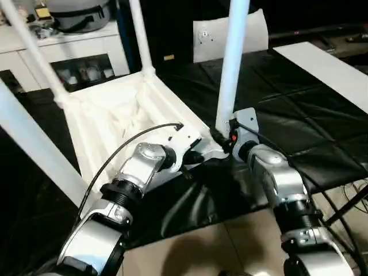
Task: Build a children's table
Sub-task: Rotate leg to tighten
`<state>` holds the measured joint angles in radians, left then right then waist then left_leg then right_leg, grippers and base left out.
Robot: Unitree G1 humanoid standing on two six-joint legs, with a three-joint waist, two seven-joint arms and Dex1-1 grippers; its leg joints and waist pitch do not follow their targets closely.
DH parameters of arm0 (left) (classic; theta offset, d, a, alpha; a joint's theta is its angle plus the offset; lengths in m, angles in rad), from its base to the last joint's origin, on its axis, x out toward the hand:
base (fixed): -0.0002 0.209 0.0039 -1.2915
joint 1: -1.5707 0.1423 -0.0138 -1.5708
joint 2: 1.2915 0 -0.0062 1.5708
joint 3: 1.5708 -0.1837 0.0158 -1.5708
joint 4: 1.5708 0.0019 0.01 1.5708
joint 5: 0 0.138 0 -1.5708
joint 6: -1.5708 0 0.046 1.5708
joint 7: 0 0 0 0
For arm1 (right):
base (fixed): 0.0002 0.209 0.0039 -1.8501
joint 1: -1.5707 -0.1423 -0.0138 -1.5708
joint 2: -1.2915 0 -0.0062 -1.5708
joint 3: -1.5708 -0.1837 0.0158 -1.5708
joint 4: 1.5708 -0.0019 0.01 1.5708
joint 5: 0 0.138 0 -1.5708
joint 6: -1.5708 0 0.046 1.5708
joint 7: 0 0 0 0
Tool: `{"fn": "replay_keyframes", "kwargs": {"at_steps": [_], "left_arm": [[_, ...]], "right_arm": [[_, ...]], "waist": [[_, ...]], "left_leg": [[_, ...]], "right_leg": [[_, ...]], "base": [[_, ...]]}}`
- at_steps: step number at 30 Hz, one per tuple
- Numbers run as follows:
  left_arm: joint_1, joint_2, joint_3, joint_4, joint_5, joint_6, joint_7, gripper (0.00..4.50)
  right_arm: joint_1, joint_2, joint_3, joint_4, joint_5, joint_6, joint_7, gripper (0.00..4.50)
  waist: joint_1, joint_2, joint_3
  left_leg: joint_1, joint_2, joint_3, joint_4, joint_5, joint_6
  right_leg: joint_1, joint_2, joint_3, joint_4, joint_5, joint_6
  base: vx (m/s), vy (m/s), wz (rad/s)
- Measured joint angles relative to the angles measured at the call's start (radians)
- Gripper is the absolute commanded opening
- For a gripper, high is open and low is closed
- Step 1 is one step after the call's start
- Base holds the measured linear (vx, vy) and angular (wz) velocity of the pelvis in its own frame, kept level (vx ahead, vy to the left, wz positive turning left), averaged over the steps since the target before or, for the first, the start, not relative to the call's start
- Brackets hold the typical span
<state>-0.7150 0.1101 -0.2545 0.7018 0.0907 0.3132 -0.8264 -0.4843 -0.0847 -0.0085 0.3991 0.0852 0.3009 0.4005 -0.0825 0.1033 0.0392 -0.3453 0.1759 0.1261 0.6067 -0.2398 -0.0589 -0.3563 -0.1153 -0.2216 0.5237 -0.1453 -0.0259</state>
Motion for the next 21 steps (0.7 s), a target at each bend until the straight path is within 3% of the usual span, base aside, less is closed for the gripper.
{"fn": "replay_keyframes", "kwargs": {"at_steps": [3, 7, 12, 15, 16, 21], "left_arm": [[0.006, 0.037, -0.016, -0.031, -0.007, -0.041, -0.065, 0.00], [0.016, 0.108, -0.048, -0.040, -0.008, -0.141, -0.166, 0.00], [0.028, 0.195, -0.078, -0.027, 0.002, -0.267, -0.298, 0.00], [0.038, 0.249, -0.099, -0.010, -0.008, -0.369, -0.419, 0.00], [0.038, 0.263, -0.099, 0.003, -0.015, -0.394, -0.446, 0.00], [0.025, 0.274, -0.097, 0.061, -0.026, -0.477, -0.481, 0.00]], "right_arm": [[0.053, -0.022, -0.006, -0.029, 0.030, -0.029, 0.055, 3.21], [0.159, -0.112, 0.018, -0.127, 0.070, -0.065, 0.201, 3.56], [0.259, -0.192, 0.037, -0.216, 0.099, -0.070, 0.328, 4.01], [0.356, -0.265, 0.025, -0.315, 0.161, -0.052, 0.425, 4.19], [0.384, -0.284, 0.016, -0.335, 0.179, -0.044, 0.451, 4.39], [0.454, -0.310, 0.008, -0.423, 0.227, -0.039, 0.498, 4.39]], "waist": [[0.013, -0.002, -0.003], [0.051, -0.005, -0.003], [0.091, -0.005, -0.002], [0.115, -0.009, -0.001], [0.119, -0.011, 0.000], [0.124, -0.019, -0.001]], "left_leg": [[-0.021, -0.004, 0.000, 0.006, -0.001, 0.007], [-0.030, -0.002, 0.002, 0.016, -0.002, 0.009], [-0.024, 0.002, 0.005, 0.015, 0.001, 0.008], [-0.018, 0.002, 0.008, 0.015, 0.001, 0.005], [-0.017, 0.001, 0.009, 0.015, 0.000, 0.004], [-0.015, 0.000, 0.014, 0.015, 0.001, 0.005]], "right_leg": [[-0.029, -0.005, 0.007, 0.025, -0.004, -0.004], [-0.049, -0.006, 0.012, 0.055, -0.019, -0.010], [-0.047, -0.003, 0.014, 0.056, -0.019, -0.010], [-0.042, -0.003, 0.017, 0.054, -0.018, -0.009], [-0.041, -0.003, 0.020, 0.054, -0.017, -0.008], [-0.042, -0.003, 0.025, 0.053, -0.016, -0.007]], "base": [[0.018, 0.000, 0.02], [0.000, 0.000, 0.00], [0.000, 0.000, 0.00], [0.000, 0.000, 0.00], [0.000, 0.000, 0.00], [0.000, 0.000, 0.00]]}}
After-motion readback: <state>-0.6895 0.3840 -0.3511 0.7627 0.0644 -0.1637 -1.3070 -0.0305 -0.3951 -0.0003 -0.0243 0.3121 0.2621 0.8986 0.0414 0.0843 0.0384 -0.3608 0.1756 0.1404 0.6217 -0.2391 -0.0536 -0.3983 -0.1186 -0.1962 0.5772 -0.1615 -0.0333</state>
